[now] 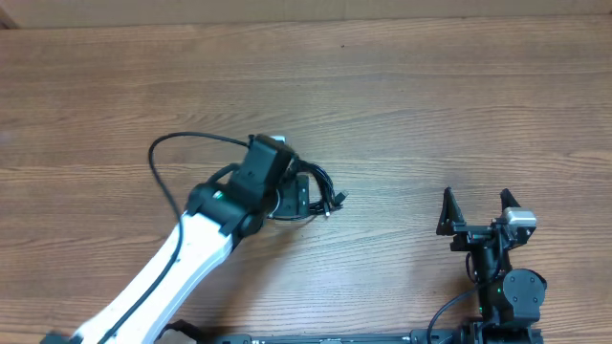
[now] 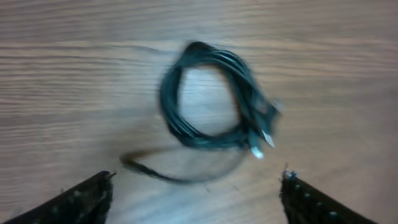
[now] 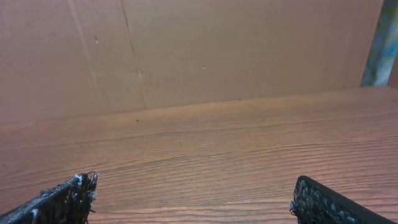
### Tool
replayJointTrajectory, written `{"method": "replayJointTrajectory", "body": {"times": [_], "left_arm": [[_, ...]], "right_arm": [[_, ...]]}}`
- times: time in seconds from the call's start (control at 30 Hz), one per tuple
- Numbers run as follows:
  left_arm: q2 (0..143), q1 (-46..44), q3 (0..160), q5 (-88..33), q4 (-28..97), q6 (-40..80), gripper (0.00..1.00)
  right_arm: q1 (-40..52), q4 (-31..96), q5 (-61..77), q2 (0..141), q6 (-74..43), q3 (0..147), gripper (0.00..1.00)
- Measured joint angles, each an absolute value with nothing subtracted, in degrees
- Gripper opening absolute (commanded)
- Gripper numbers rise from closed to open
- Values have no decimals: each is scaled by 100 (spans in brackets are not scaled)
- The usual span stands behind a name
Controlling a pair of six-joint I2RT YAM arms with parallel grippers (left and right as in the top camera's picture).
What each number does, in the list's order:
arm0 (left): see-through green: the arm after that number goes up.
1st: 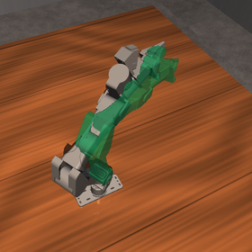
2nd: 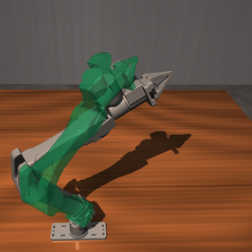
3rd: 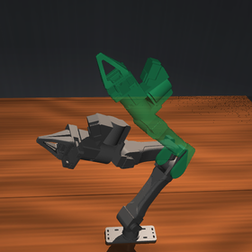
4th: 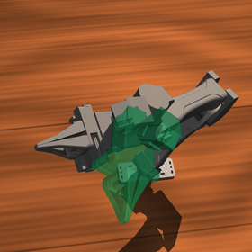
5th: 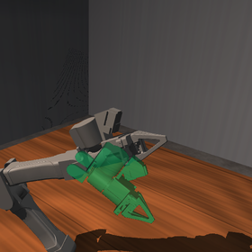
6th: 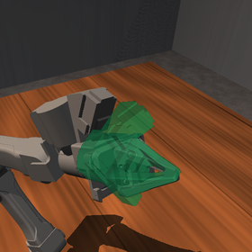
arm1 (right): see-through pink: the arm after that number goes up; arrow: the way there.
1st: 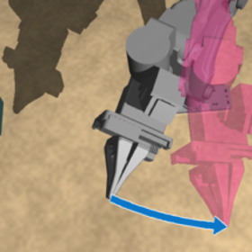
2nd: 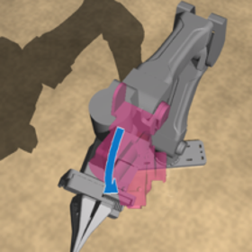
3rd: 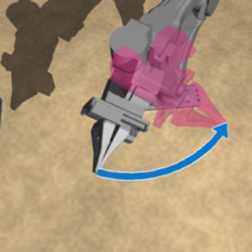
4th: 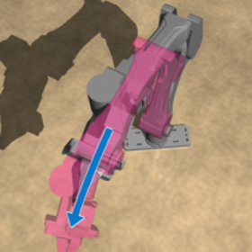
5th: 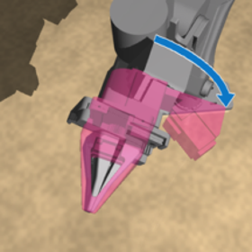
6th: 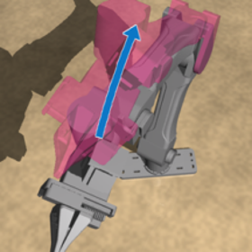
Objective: Untangle cables
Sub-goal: 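Move the left gripper forward toward the coiled black cables, then lower the left gripper onto the cable coil and close on it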
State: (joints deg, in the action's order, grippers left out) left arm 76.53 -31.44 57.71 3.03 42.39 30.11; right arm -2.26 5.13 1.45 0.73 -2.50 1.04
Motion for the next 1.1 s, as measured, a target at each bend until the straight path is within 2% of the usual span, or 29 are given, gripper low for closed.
{"method": "replayJointTrajectory", "body": {"times": [0.1, 0.2, 0.23, 0.4, 0.53, 0.7, 0.83, 0.87, 1.1], "left_arm": [[8108, -3142, 5771, 731, 3975, 3142, 80], [8536, -3142, 5771, 941, 3664, 3188, 69], [8674, -3142, 5774, 976, 3583, 3208, 68], [9332, -3142, 5774, 1013, 3406, 3308, 75], [9786, -3142, 5774, 982, 3328, 3444, 75], [10175, -3142, 5776, 788, 3085, 3511, 53], [10368, -3142, 5813, 580, 2884, 3588, 10], [10403, -3142, 5835, 587, 2860, 3583, 4], [10444, -3111, 5935, 537, 2829, 3524, 4]], "right_arm": [[-226, 510, 148, 73, -252, 104, 100], [-226, 513, 143, 73, -250, 104, 100], [-226, 510, 148, 73, -250, 104, 100], [-226, 513, 145, 73, -252, 104, 100], [-226, 515, 145, 73, -250, 104, 100], [-226, 510, 148, 73, -252, 104, 100], [-226, 506, 148, 73, -252, 104, 100], [-226, 513, 145, 73, -252, 104, 100], [-226, 510, 148, 73, -250, 104, 100]]}}
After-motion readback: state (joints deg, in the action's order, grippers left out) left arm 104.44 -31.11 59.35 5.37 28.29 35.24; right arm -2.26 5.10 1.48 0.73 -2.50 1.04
